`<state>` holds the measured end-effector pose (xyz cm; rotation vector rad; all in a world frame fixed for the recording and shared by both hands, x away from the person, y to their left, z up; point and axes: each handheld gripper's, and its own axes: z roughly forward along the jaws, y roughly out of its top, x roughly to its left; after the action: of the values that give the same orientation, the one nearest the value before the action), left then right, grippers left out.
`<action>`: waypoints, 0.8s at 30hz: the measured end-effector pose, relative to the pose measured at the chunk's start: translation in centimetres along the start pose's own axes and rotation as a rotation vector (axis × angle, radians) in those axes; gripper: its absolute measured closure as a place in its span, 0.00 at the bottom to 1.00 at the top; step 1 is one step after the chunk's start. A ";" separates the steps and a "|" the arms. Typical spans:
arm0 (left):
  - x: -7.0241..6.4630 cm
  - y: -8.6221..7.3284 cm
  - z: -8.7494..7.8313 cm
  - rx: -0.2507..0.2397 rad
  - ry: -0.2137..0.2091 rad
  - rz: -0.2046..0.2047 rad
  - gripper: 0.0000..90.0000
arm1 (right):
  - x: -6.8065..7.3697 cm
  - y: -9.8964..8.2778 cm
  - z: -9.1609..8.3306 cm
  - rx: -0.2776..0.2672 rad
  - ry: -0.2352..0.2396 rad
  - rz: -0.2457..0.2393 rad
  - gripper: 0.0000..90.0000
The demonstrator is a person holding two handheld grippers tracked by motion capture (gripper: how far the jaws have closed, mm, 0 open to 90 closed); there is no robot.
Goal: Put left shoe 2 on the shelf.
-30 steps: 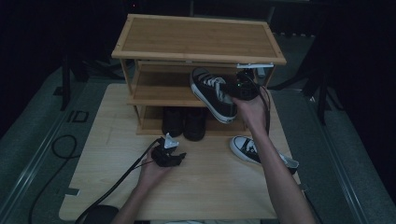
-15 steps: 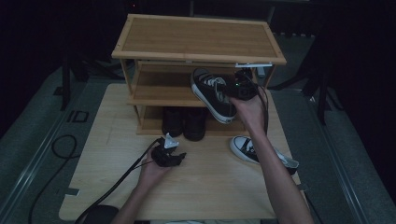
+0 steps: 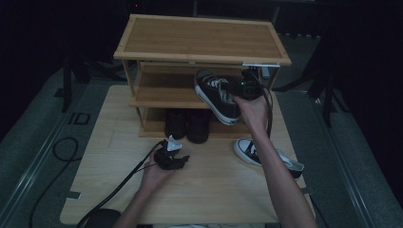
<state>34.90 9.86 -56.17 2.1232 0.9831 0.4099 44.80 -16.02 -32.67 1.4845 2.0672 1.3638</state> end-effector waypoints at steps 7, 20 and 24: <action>0.0 0.0 0.0 0.001 -0.001 0.001 0.52 | 0.0 -0.2 -0.2 -0.033 0.014 0.052 0.70; -0.1 0.0 0.1 -0.002 0.010 -0.008 0.53 | -0.9 -0.4 -1.2 -0.050 0.026 0.135 0.69; -0.2 0.1 0.1 -0.010 0.005 -0.022 0.57 | -1.1 -0.6 -1.6 -0.065 0.023 0.105 0.70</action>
<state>34.88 9.56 -56.18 2.1015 1.0040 0.4095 43.85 -17.82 -32.57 1.5765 1.9640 1.4788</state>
